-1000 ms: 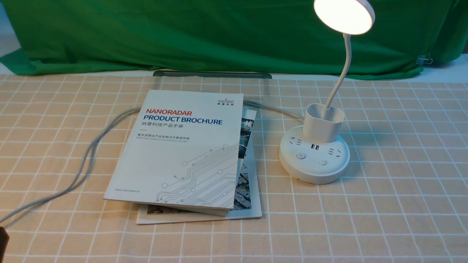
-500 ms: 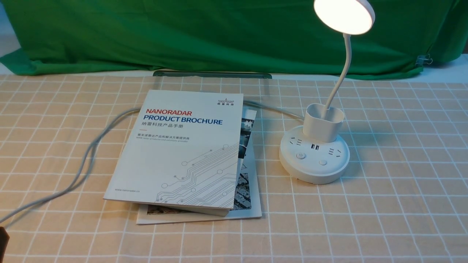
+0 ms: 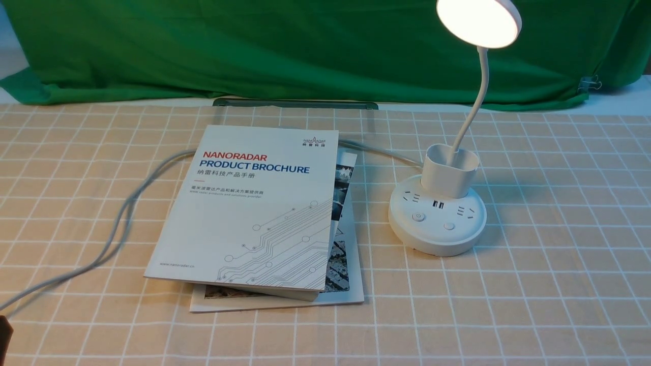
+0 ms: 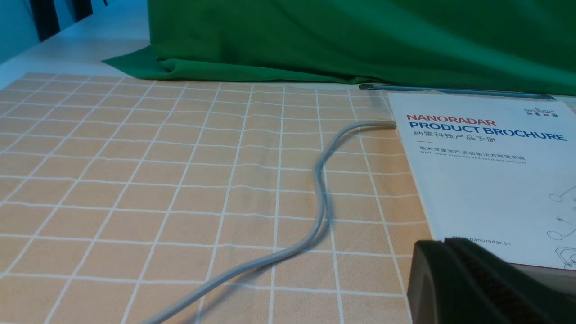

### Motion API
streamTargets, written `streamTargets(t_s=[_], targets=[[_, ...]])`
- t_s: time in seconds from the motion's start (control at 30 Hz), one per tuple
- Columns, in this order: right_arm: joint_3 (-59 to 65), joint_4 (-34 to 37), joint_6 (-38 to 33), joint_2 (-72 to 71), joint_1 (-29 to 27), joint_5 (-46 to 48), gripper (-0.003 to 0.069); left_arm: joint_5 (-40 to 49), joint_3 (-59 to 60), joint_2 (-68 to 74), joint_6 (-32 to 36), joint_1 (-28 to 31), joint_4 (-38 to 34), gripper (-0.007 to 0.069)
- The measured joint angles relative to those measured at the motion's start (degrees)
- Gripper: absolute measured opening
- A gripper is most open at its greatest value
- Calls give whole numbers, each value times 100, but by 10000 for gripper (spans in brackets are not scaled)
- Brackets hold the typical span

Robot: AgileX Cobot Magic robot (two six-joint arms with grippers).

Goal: Turn on the table lamp on the light coffee tablecloth with your hand.

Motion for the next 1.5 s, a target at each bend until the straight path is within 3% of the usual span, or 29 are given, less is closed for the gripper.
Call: streamTargets(t_s=[1.5], targets=[[0, 0, 0, 0, 0, 6, 237, 0, 0, 0, 0, 0, 0, 21]])
